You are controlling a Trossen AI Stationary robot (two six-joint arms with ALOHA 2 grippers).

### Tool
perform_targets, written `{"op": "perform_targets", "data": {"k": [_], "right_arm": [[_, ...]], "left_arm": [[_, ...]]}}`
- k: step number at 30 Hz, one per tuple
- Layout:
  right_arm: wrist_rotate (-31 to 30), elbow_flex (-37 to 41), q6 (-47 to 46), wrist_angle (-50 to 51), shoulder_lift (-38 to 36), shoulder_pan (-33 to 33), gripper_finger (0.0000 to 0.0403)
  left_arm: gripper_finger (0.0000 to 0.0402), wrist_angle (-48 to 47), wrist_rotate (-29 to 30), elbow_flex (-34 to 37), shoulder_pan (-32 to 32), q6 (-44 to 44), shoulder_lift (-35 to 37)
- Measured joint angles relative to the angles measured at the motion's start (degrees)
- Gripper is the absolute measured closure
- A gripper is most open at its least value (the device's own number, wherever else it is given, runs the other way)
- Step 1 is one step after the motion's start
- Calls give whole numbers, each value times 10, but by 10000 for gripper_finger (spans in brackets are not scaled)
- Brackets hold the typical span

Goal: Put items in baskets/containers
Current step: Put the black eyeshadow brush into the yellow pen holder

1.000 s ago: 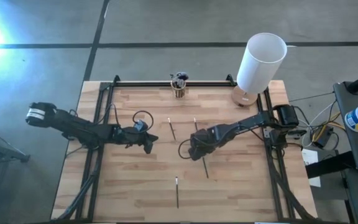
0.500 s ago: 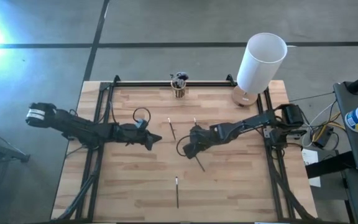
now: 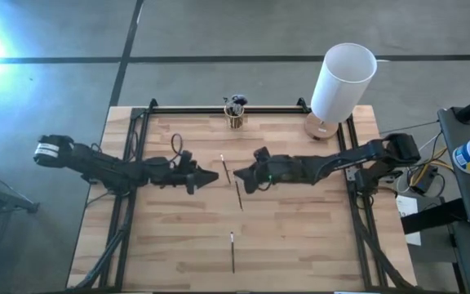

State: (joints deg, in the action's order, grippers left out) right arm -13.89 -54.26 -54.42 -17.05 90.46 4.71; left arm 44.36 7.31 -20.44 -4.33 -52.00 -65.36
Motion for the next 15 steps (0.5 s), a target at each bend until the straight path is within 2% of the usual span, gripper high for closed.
{"op": "perform_targets", "data": {"k": [6,15], "right_arm": [[-14,-29,50,-8,-12,-4,395],[-18,-64,89,-20,-6,-8,395]], "left_arm": [[287,11,-23,-19,6,26,0],[287,-13,-24,-42,22,43,0]]}}
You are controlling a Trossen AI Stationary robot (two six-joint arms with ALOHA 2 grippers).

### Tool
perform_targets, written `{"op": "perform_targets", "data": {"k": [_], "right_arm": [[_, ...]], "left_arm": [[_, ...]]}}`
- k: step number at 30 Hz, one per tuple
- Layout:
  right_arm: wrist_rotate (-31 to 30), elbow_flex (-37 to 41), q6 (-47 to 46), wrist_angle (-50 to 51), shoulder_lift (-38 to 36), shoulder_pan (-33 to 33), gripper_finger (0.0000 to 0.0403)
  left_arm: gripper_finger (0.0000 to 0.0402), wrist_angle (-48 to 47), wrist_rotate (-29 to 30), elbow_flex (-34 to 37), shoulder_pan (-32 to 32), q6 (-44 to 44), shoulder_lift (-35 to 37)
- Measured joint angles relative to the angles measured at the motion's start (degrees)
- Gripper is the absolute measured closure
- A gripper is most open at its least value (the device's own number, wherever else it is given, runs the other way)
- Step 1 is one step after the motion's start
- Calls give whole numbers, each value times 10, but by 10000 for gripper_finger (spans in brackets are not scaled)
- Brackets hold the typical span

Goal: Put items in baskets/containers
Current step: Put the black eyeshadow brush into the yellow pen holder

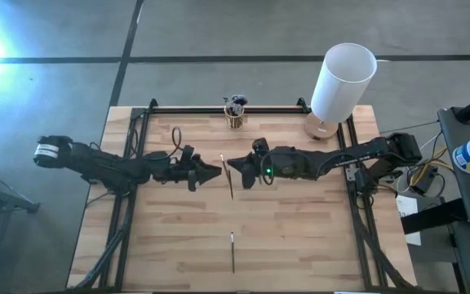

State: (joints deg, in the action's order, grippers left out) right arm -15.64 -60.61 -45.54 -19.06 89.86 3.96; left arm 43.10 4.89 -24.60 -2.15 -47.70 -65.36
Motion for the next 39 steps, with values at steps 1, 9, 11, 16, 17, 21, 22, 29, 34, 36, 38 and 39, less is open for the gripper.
{"op": "perform_targets", "data": {"k": [1,9,11,16,17,21,22,29,34,36,38,39], "right_arm": [[0,-2,4,0,0,-1,395],[0,-9,13,-7,0,-7,395],[0,-9,20,-14,0,-8,395],[1,-10,24,-25,0,-12,395],[0,-10,25,-28,0,-12,395],[2,-10,27,-30,0,-15,395],[3,-10,28,-33,0,-16,395],[5,-10,36,-42,0,-17,395],[7,-10,40,-43,0,-17,394],[2,-10,40,-42,-2,-17,394],[-5,-10,49,-43,-4,-17,393],[-10,-10,55,-42,-6,-17,391]], "left_arm": [[287,3,0,0,3,0,0],[287,47,-1,0,19,1,0],[287,46,-7,-4,23,2,0],[287,37,-21,-30,30,28,0],[287,28,-28,-37,32,31,0],[287,0,-45,-61,38,46,-10],[287,-6,-50,-67,41,47,-15],[289,-6,-71,-92,49,67,-44],[339,-8,-80,-94,60,75,-42],[377,-6,-92,-94,67,75,-41],[388,-6,-93,-93,72,75,-39],[388,-6,-94,-93,75,75,-39]]}}
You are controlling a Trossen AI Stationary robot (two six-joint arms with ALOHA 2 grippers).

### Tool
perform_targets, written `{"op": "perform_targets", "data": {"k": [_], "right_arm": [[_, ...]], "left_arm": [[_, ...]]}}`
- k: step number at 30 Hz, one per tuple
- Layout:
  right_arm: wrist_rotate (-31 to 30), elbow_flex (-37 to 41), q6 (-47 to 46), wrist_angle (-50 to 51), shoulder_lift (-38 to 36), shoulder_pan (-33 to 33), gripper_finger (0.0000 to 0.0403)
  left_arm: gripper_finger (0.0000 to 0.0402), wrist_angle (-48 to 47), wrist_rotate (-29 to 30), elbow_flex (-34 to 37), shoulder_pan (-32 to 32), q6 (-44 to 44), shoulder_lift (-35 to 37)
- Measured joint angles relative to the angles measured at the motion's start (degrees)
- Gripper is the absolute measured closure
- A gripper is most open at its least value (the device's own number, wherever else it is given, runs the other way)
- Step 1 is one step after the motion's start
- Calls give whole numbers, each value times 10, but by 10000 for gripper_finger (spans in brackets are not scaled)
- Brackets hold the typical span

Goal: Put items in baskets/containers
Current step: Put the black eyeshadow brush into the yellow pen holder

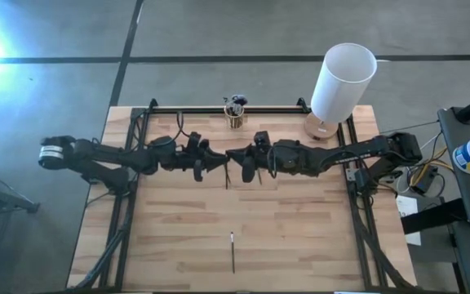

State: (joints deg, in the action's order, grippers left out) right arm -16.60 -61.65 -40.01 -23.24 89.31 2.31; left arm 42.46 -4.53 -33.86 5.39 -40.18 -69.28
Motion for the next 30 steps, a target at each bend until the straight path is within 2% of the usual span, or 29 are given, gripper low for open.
{"op": "perform_targets", "data": {"k": [8,13,21,30], "right_arm": [[-17,0,51,46,-49,-2,342],[-54,0,80,121,-96,-1,344],[-78,0,111,157,-121,2,391],[-82,0,111,155,-107,2,394]], "left_arm": [[392,-42,11,-14,46,19,0],[392,-85,13,-58,113,79,-14],[392,-97,-41,-146,251,172,-123],[392,-86,-81,-254,357,245,-265]]}}
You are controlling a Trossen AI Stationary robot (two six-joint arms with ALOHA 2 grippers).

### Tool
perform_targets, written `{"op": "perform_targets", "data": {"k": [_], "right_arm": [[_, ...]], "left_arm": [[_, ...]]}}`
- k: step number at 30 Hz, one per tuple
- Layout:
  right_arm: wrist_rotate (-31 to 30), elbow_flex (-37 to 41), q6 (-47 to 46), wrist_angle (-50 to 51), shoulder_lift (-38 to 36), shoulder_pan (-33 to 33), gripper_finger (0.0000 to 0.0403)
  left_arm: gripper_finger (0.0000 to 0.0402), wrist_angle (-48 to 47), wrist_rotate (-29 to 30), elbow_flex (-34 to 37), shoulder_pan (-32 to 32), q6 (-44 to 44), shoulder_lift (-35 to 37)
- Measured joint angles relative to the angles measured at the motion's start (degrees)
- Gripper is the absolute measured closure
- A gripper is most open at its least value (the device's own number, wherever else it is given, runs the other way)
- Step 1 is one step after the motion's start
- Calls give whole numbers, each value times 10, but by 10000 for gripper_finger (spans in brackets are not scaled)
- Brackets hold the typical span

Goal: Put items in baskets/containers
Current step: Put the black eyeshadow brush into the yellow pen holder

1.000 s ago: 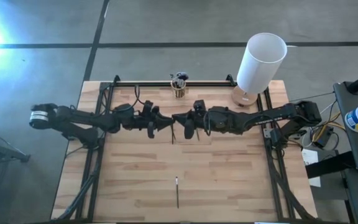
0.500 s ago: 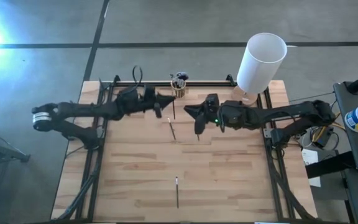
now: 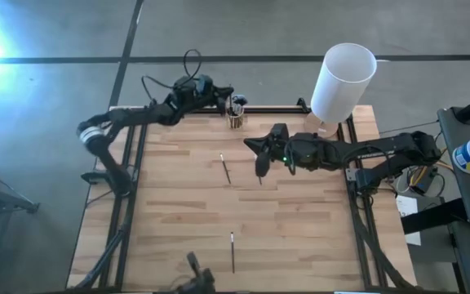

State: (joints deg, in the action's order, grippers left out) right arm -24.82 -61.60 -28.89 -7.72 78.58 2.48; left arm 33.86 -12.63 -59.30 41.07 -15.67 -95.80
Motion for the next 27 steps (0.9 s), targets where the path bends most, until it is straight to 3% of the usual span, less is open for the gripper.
{"op": "perform_targets", "data": {"k": [5,10,20,27], "right_arm": [[-9,0,0,0,3,0,394],[-13,0,4,2,3,0,394],[-24,0,21,5,3,0,394],[-24,0,26,10,3,0,394]], "left_arm": [[392,19,-11,-50,22,6,-75],[392,16,-14,-55,26,8,-118],[391,22,-26,-28,26,6,-130],[345,8,-34,-23,22,-26,-129]]}}
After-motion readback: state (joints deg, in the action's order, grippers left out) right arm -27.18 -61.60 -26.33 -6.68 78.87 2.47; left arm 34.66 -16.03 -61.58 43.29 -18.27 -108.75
